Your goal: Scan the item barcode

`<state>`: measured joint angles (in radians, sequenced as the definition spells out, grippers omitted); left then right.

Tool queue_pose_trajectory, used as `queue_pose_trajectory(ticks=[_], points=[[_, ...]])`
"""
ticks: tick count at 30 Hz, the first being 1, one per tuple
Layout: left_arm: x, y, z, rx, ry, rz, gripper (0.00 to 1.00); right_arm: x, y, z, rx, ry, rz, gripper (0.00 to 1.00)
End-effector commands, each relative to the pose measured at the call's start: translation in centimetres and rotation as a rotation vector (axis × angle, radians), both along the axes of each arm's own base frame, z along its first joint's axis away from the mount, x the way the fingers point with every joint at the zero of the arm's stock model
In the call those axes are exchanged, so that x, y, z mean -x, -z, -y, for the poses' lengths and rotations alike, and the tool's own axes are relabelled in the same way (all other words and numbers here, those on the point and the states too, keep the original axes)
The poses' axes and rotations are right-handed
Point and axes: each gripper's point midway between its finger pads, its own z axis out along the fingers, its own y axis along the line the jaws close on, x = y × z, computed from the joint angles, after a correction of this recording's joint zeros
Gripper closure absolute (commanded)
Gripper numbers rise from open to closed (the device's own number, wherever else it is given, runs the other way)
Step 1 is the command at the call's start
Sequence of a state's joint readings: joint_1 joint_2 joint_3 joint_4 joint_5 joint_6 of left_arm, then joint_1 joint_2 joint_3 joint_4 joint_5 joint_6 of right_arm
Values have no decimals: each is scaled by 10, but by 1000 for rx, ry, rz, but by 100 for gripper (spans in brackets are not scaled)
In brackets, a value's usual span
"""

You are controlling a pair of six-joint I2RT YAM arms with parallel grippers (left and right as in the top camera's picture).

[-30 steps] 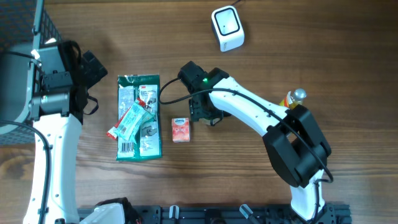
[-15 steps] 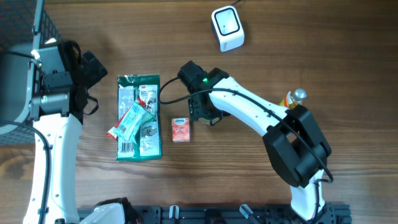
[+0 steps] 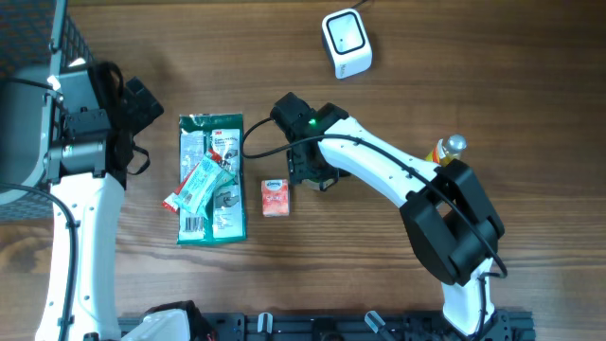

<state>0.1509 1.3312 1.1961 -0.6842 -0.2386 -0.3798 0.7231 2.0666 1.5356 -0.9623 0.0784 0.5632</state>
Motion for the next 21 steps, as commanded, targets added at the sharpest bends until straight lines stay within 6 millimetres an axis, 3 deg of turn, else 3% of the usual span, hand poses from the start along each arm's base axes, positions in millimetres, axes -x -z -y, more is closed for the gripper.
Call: queue_pose_trajectory(ticks=[1, 8, 18, 21], points=[[0, -2, -2, -10, -1, 4, 0, 3, 10, 1, 5, 15, -24, 24], [0, -2, -2, -10, -1, 3, 0, 3, 10, 1, 4, 15, -24, 29], [0, -2, -2, -10, -1, 4, 0, 2, 10, 1, 4, 15, -23, 28], [0, -2, -2, -10, -1, 3, 0, 3, 10, 1, 5, 15, -26, 37]])
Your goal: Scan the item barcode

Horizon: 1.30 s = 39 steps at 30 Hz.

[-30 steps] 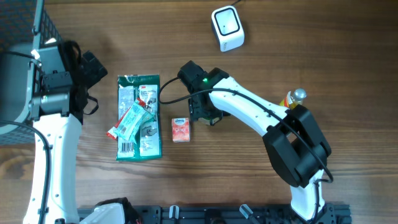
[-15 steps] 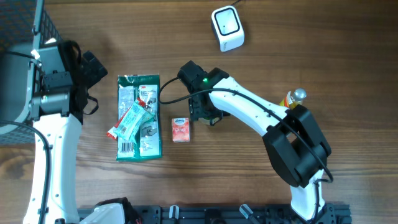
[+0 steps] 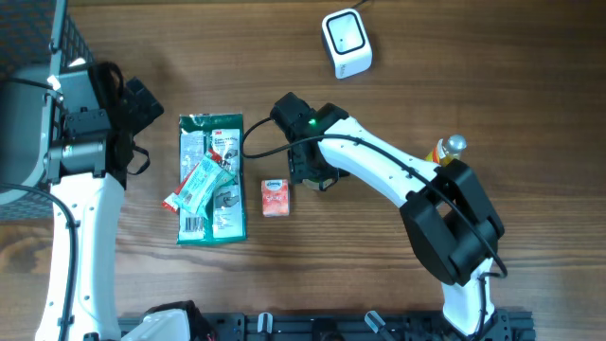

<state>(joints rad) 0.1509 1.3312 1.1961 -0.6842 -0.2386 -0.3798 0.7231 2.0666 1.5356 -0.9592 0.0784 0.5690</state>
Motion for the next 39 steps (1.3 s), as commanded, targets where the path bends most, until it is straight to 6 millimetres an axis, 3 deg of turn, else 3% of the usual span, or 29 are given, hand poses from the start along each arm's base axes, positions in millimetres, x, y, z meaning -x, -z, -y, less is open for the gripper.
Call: queue_pose_trajectory(ticks=[1, 4, 7, 12, 14, 17, 20, 29, 39], points=[[0, -2, -2, -10, -1, 4, 0, 5, 10, 1, 3, 9, -36, 44], [0, -2, -2, -10, -1, 3, 0, 5, 3, -4, -35, 11, -45, 50], [0, -2, -2, -10, -1, 4, 0, -1, -16, 2, -61, 33, -24, 50], [0, -2, -2, -10, -1, 4, 0, -2, -79, 11, -248, 90, -27, 54], [0, -2, -2, -10, -1, 4, 0, 1, -103, 7, -366, 100, -44, 61], [0, -2, -2, -10, -1, 4, 0, 10, -146, -3, -587, 93, -96, 61], [0, -2, -2, -10, -1, 3, 0, 21, -175, -10, -732, 117, -160, 61], [0, -2, -2, -10, -1, 3, 0, 42, -202, -26, -873, 423, -434, 61], [0, -2, -2, -10, -1, 3, 0, 57, -222, -37, -960, 433, -584, 61]])
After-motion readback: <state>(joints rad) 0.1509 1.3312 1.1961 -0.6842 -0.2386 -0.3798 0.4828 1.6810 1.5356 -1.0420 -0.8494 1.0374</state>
